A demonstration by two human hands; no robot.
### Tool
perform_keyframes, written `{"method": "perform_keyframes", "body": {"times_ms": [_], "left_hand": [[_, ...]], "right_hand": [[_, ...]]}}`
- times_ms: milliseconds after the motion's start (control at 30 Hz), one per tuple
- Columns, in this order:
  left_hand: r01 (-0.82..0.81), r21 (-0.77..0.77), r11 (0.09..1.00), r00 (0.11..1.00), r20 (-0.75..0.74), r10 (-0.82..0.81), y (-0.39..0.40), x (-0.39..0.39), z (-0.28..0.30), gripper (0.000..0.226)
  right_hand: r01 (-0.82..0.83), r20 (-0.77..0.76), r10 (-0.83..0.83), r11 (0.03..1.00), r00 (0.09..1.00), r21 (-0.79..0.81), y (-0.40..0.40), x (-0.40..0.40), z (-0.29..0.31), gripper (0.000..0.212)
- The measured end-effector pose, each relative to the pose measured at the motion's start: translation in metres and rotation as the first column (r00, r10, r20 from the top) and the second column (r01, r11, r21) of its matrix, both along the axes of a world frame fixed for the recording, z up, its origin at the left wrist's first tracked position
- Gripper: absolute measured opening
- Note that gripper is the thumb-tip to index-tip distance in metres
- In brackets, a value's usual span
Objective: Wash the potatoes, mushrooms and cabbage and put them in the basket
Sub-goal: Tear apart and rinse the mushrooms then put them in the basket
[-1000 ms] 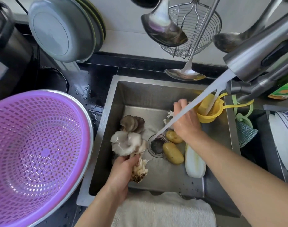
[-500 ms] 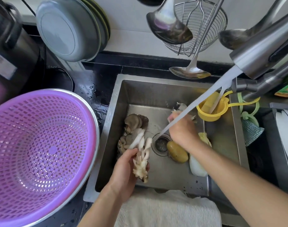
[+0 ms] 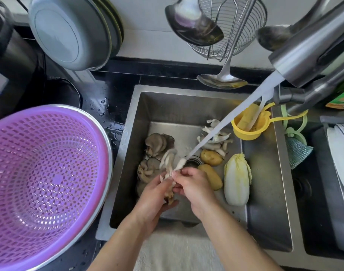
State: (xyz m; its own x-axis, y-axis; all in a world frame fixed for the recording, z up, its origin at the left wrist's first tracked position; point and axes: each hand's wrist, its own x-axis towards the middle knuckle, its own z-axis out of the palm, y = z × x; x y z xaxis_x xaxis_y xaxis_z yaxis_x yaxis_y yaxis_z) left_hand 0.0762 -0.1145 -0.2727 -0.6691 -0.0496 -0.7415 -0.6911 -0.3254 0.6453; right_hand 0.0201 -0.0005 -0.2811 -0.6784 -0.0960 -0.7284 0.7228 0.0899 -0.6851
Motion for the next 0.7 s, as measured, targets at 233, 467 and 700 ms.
{"method": "perform_keyframes", "body": {"times_ms": [233, 467, 700], "left_hand": [[-0.106, -0.099, 0.989, 0.981, -0.174, 0.088, 0.002, 0.003, 0.000, 0.025], [-0.289, 0.230, 0.929, 0.948, -0.064, 0.311, -0.007, 0.003, 0.003, 0.027], [-0.491, 0.460, 0.740, 0.857, 0.105, 0.504, -0.015, 0.010, 0.003, 0.040]], "right_hand": [[-0.001, 0.093, 0.014, 0.991, 0.996, -0.134, 0.001, -0.014, 0.017, 0.007], [0.033, -0.128, -0.044, 0.995, 0.991, -0.093, -0.006, 0.005, 0.009, 0.010], [0.479, 0.192, -0.445, 0.733, 0.875, -0.484, -0.002, 0.015, 0.002, 0.015]]}}
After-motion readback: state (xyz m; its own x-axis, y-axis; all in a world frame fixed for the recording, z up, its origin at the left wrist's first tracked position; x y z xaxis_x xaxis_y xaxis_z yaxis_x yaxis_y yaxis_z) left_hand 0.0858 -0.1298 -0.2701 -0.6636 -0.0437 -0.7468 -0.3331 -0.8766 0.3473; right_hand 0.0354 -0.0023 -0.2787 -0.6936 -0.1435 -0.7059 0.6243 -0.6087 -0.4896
